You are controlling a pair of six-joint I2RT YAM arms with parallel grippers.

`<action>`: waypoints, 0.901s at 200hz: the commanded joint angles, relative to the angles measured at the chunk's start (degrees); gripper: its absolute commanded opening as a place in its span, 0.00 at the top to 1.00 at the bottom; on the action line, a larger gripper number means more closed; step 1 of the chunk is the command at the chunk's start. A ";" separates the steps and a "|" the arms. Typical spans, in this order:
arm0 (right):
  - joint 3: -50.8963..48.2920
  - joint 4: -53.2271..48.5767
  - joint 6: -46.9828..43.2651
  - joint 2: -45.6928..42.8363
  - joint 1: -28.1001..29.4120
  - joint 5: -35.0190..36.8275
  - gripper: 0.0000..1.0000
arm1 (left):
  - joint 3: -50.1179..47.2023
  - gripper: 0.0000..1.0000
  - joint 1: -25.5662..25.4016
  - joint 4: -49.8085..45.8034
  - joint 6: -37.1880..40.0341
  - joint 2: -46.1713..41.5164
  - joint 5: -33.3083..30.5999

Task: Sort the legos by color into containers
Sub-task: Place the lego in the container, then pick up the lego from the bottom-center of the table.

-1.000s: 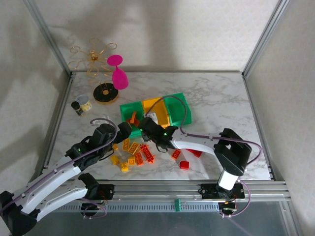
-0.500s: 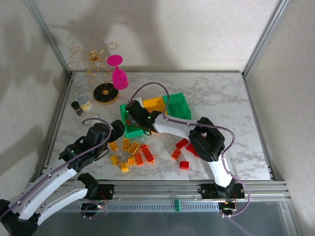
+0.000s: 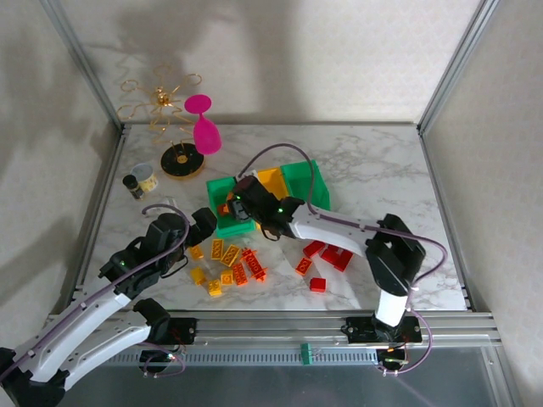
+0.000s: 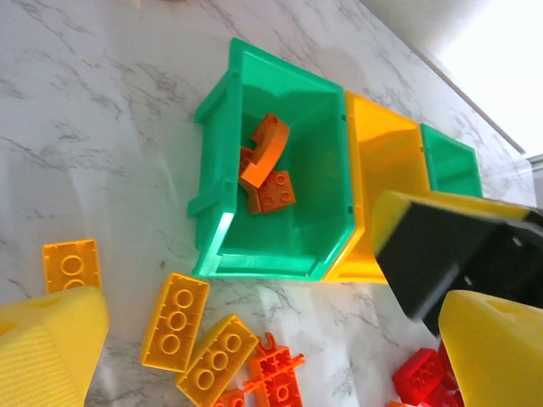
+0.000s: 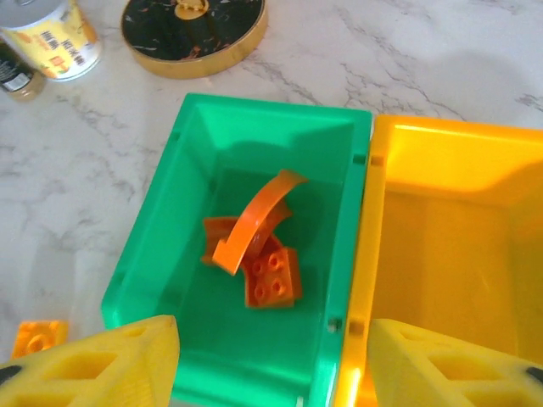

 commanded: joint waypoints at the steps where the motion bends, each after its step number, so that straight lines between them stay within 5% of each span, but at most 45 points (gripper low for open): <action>1: -5.65 -1.05 1.99 -3.91 1.90 -1.03 0.36 | -1.80 0.00 0.29 1.45 -0.56 -0.75 3.33; 78: -18.56 -0.87 5.68 -8.91 9.22 -4.75 0.30 | -8.09 0.00 -0.68 3.20 -2.73 -4.97 8.81; 180: -18.10 -1.75 10.05 -0.98 12.05 -1.09 0.26 | -11.93 0.00 -1.47 5.94 -4.25 -5.72 11.84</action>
